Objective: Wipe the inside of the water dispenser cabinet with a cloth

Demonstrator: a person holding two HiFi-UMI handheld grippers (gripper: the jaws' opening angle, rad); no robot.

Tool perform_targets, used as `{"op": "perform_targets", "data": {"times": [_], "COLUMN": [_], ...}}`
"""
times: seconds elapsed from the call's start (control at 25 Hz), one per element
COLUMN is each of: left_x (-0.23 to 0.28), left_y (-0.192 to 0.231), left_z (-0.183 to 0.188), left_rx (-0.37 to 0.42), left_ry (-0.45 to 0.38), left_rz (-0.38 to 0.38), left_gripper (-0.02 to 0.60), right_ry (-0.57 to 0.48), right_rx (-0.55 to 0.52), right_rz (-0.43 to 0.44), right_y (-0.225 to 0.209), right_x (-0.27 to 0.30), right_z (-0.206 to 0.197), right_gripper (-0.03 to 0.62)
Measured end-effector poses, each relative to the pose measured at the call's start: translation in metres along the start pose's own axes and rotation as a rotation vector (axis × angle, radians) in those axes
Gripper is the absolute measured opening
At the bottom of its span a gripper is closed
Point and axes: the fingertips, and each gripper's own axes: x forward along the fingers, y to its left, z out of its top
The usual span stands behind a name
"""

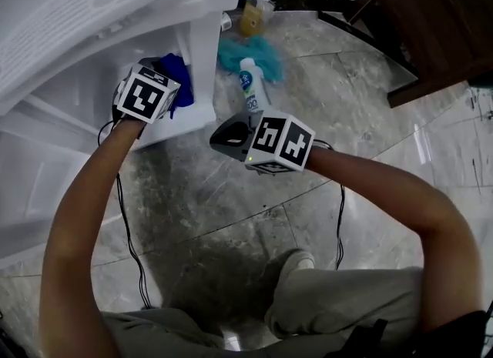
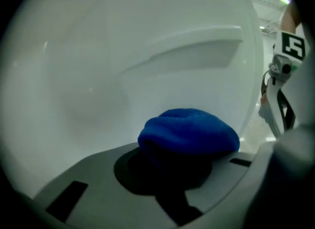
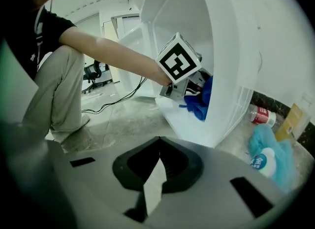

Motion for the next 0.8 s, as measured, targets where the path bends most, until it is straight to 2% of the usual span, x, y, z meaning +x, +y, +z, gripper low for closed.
{"op": "perform_targets", "data": {"times": [0.16,0.36,0.48,0.72,0.8], "left_x": [0.012,0.032,0.03,0.018,0.02], "left_y": [0.017,0.042,0.042,0.016,0.018], "left_z": [0.001,-0.002,-0.003,-0.002,-0.002], "left_rx": [0.055,0.082,0.074,0.15,0.153], "left_ry": [0.031,0.091,0.089,0.048,0.046], "left_rz": [0.045,0.087,0.101,-0.002,0.012], "left_gripper": [0.057,0.057,0.057,0.057,0.057], "right_ry": [0.0,-0.01,-0.013,-0.024,-0.041], "right_rx": [0.017,0.017,0.003,-0.032,-0.03], "right_rz": [0.01,0.016,0.014,-0.001,-0.014], "right_y": [0.002,0.007,0.006,-0.005,-0.01], "right_x": [0.002,0.005,0.007,0.008,0.006], "right_z": [-0.006,-0.001,0.006,0.02,0.027], "right_gripper": [-0.002,-0.002,-0.002,-0.002,-0.002]}}
